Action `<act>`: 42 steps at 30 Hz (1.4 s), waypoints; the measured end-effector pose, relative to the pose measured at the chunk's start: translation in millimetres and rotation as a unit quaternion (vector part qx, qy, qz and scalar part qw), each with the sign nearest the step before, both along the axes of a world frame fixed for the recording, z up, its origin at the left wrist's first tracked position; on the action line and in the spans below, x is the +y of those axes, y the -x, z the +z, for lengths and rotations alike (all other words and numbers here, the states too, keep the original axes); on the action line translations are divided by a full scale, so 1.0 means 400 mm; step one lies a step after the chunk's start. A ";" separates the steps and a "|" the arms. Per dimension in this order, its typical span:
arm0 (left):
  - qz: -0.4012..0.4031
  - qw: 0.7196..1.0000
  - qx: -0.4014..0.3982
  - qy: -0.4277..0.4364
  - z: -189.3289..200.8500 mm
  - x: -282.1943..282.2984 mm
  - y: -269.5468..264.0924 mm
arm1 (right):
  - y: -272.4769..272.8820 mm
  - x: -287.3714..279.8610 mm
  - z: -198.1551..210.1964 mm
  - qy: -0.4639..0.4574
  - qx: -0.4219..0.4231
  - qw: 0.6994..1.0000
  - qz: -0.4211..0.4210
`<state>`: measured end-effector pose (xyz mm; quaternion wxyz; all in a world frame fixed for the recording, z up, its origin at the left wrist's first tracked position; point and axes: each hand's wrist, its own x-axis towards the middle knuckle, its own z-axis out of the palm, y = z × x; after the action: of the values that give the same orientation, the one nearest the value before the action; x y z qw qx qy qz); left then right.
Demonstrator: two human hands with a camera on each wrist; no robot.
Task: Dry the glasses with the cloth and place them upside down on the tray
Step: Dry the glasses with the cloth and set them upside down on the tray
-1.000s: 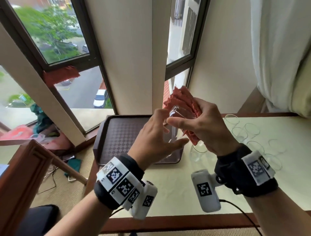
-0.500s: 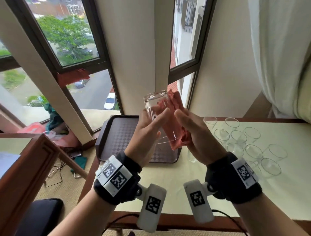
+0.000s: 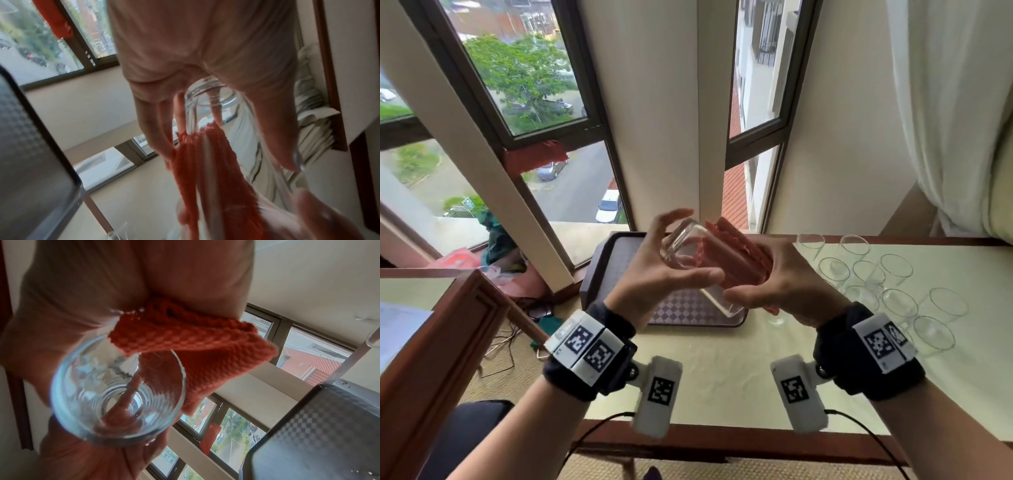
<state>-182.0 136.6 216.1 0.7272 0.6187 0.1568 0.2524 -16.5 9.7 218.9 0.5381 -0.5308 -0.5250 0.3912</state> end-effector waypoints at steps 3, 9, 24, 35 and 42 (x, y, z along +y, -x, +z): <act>-0.044 0.996 0.040 -0.073 0.010 0.018 0.020 | -0.002 0.001 0.002 0.025 -0.022 0.999 0.039; -0.030 0.993 0.075 -0.091 0.004 0.022 0.035 | -0.008 -0.003 -0.008 0.043 -0.011 0.998 0.043; 0.182 0.983 0.024 0.028 -0.021 0.031 0.058 | 0.012 0.022 -0.042 -0.001 0.270 0.946 -0.182; 0.210 0.971 -0.038 0.105 -0.023 0.016 0.031 | 0.144 0.052 -0.081 -0.119 -0.042 0.972 -0.201; 0.210 0.975 -0.012 0.067 -0.023 0.041 0.040 | 0.108 0.055 -0.097 -0.094 -0.101 0.982 -0.132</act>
<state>-197.9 152.9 206.9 0.6997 0.5190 0.2904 0.3959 -59.8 31.7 180.1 0.5765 -0.5793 -0.5364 0.2106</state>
